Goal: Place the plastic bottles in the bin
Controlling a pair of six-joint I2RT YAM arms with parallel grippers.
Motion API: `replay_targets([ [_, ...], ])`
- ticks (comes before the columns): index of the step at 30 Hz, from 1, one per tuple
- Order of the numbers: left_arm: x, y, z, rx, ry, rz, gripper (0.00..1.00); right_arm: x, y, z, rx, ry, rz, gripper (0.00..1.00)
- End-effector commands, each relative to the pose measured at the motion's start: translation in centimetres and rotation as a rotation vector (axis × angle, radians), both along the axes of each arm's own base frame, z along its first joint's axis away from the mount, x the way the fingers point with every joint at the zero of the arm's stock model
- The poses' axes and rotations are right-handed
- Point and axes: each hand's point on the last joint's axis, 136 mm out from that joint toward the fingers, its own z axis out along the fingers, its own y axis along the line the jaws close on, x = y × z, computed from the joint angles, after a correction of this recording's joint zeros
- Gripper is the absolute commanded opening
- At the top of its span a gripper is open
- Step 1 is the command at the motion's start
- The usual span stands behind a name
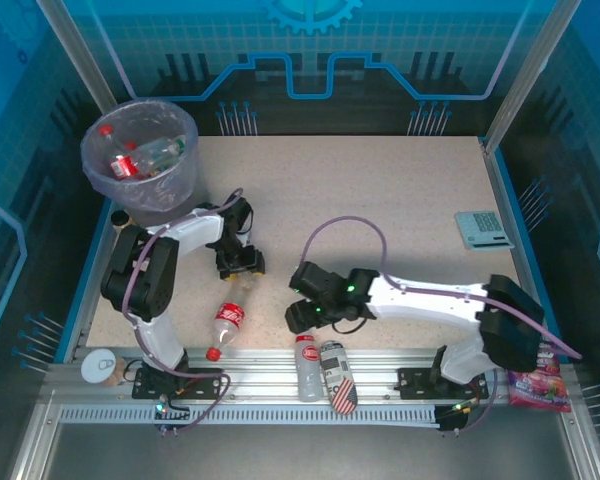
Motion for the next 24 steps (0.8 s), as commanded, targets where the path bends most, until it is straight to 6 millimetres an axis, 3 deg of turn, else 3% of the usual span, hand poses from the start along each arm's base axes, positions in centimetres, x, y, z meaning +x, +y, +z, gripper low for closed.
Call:
replay_targets([
  [1, -0.5, 1.4, -2.1, 0.026, 0.006, 0.038, 0.61, -1.2, -0.1, -2.0, -0.124, 0.06, -0.013, 0.67],
  [6, -0.2, 2.3, -1.5, 0.043, -0.033, 0.054, 0.61, -1.9, -0.3, -4.5, -0.239, 0.107, -0.011, 0.68],
  [13, 0.7, 3.1, 0.0, 0.042, -0.092, 0.082, 0.61, -1.5, 0.2, -6.2, -0.301, 0.134, 0.002, 0.65],
  [18, 1.3, 3.1, 0.8, 0.037, -0.119, 0.091, 0.6, -0.5, -0.2, -5.8, -0.296, 0.117, -0.02, 0.54],
  [24, 1.9, 2.7, 1.5, 0.018, -0.137, 0.093, 0.6, 2.4, -0.4, -4.5, -0.244, 0.056, -0.06, 0.45],
])
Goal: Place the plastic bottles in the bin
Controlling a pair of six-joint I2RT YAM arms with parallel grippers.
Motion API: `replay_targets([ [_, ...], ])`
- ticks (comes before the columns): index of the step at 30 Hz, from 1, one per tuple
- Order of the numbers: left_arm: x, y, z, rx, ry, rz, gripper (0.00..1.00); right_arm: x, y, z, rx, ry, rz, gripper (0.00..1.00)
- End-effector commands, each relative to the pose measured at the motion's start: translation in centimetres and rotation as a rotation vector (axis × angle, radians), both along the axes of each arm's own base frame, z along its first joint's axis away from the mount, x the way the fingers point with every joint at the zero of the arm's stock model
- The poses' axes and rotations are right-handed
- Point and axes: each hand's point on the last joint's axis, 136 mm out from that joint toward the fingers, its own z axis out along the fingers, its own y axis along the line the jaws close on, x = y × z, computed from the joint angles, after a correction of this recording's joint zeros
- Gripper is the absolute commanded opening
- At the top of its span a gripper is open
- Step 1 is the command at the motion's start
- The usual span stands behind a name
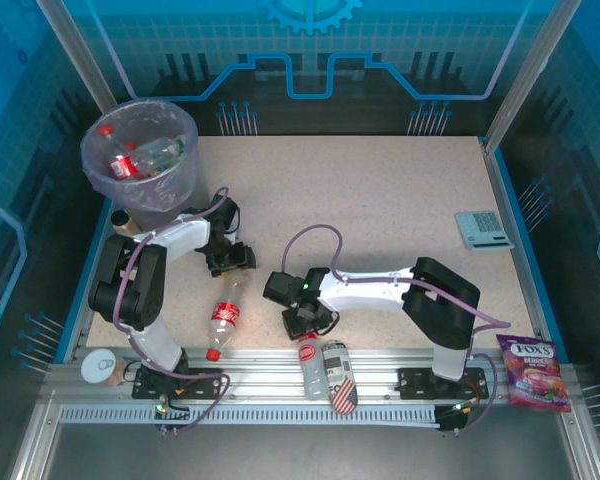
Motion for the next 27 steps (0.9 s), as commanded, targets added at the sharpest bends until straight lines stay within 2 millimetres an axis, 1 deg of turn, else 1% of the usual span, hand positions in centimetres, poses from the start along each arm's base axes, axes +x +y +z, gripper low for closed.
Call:
replay_targets([
  [1, 0.8, 0.3, 1.1, -0.001, -0.04, 0.02, 0.6, 2.8, -0.3, 2.1, 0.047, -0.074, -0.036, 0.44],
  [4, 1.0, 0.0, 1.7, -0.019, -0.052, 0.02, 0.6, 5.4, 0.0, 4.2, 0.159, -0.129, -0.084, 0.4],
  [8, 1.2, -0.7, 2.6, -0.056, -0.067, 0.016, 0.6, 8.9, 0.7, 8.0, 0.378, -0.186, -0.146, 0.38],
  [10, 1.3, -1.1, 3.2, -0.081, -0.081, 0.019, 0.6, 10.5, 0.5, 9.9, 0.471, -0.219, -0.175, 0.37],
  [13, 1.5, -1.6, 5.0, -0.104, -0.115, 0.01, 0.57, 12.7, -0.4, 12.4, 0.578, -0.257, -0.211, 0.37],
  [15, 1.6, -2.1, 6.5, -0.119, -0.146, -0.002, 0.55, 14.3, -1.1, 14.1, 0.647, -0.286, -0.236, 0.37],
  [17, 1.9, -2.7, 8.3, -0.135, -0.182, -0.013, 0.54, 15.5, -1.9, 15.3, 0.685, -0.313, -0.251, 0.37],
  [19, 2.2, -3.2, 10.0, -0.152, -0.215, -0.025, 0.53, 16.5, -2.7, 16.3, 0.705, -0.343, -0.26, 0.37],
  [22, 2.8, -3.9, 12.8, -0.178, -0.275, -0.038, 0.51, 17.6, -3.9, 17.3, 0.713, -0.382, -0.274, 0.37],
  [27, 4.1, -4.7, 17.1, -0.217, -0.376, -0.048, 0.48, 19.1, -6.3, 17.6, 0.713, -0.415, -0.316, 0.37],
])
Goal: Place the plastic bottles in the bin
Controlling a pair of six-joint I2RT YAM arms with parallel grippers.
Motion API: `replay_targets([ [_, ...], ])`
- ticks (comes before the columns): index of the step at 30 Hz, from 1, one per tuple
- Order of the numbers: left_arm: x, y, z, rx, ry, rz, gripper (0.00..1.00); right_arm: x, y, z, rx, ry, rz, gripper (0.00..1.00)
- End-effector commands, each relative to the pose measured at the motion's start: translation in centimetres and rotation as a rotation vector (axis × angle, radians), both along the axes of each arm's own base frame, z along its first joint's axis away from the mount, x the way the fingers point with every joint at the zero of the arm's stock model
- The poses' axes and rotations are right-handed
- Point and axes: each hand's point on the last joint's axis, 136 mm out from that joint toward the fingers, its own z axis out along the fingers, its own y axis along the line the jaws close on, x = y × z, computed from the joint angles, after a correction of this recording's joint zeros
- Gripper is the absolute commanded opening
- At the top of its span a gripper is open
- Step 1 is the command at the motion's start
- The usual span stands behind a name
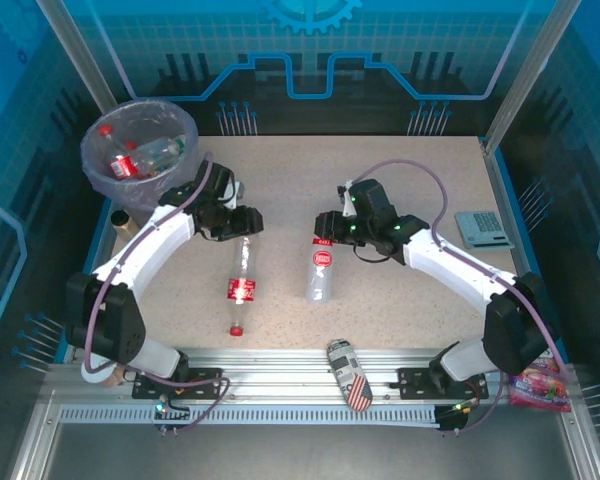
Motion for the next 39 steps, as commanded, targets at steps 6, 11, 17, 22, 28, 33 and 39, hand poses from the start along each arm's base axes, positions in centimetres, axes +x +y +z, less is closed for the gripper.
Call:
replay_targets([
  [6, 1.6, -0.6, 4.7, -0.03, -0.086, 0.008, 0.48, 1.4, -2.7, 0.4, 0.04, -0.048, -0.034, 0.37],
  [11, 2.1, -0.4, 2.6, 0.042, -0.04, -0.024, 0.6, 1.6, -3.6, -1.4, 0.021, -0.021, -0.054, 0.37],
  [17, -2.3, 0.0, -0.3, 0.214, 0.02, -0.264, 0.99, 1.3, -5.1, -3.0, 0.008, 0.014, -0.084, 0.38],
  [22, -4.9, 0.0, -4.8, 0.276, 0.119, -0.35, 0.99, 1.4, -5.3, -3.8, 0.014, 0.034, -0.091, 0.38],
  [28, -7.2, -0.7, -7.6, 0.264, 0.186, -0.409, 0.99, 1.4, -5.7, -3.7, 0.003, 0.031, -0.098, 0.38],
  [33, -7.4, -0.9, -10.2, 0.275, 0.223, -0.419, 0.99, 1.3, -5.8, -3.7, 0.009, 0.032, -0.103, 0.38],
  [39, -6.3, 0.2, -12.9, 0.372, 0.269, -0.392, 0.99, 1.1, -6.2, -3.3, 0.006, 0.019, -0.115, 0.39],
])
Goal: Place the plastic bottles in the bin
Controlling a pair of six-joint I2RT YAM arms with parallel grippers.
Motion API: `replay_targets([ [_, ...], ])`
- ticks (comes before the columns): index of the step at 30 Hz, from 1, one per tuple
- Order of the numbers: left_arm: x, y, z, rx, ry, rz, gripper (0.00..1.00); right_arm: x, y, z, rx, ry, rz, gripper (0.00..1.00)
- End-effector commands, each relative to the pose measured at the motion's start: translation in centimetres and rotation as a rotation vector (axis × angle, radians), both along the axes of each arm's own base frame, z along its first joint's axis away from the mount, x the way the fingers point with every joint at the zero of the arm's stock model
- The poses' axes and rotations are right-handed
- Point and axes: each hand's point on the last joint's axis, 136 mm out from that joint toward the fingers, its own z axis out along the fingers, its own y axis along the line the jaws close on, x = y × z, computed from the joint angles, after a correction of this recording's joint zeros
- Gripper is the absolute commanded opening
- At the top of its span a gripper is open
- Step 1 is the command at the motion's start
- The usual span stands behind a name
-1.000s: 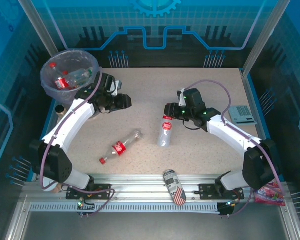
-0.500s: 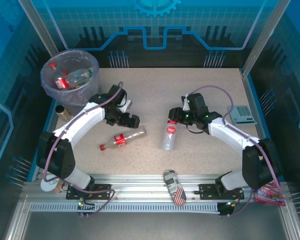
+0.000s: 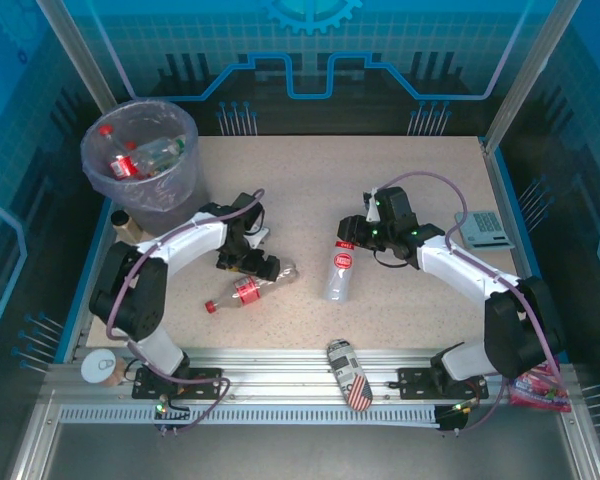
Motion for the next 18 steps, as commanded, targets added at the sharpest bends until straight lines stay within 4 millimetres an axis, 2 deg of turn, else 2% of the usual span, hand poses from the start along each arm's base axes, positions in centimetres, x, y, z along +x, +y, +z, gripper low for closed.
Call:
replay_targets([
  [1, 0.7, 1.1, -1.9, 0.089, -0.001, 0.008, 0.99, 0.0, -0.9, 0.6, 0.005, -0.029, -0.018, 0.39],
  [5, 0.8, 0.8, -3.0, 0.109, 0.026, 0.019, 0.99, -0.5, -1.2, -0.7, -0.008, -0.004, -0.022, 0.39],
  [9, 0.5, 0.0, -3.1, 0.091, 0.034, 0.013, 0.99, -0.4, -1.5, -1.2, -0.015, 0.002, -0.027, 0.39],
  [12, 0.5, -0.6, -2.3, 0.055, 0.01, 0.017, 0.99, -0.4, -1.6, -1.4, -0.017, 0.005, -0.028, 0.39],
  [16, 1.0, -2.1, -0.1, -0.051, -0.039, 0.032, 0.99, -0.2, -1.6, -1.6, -0.014, 0.007, -0.028, 0.39],
  [18, 0.8, -2.2, 0.3, -0.05, -0.046, 0.023, 0.99, -0.2, -1.6, -1.6, -0.013, 0.007, -0.025, 0.39],
])
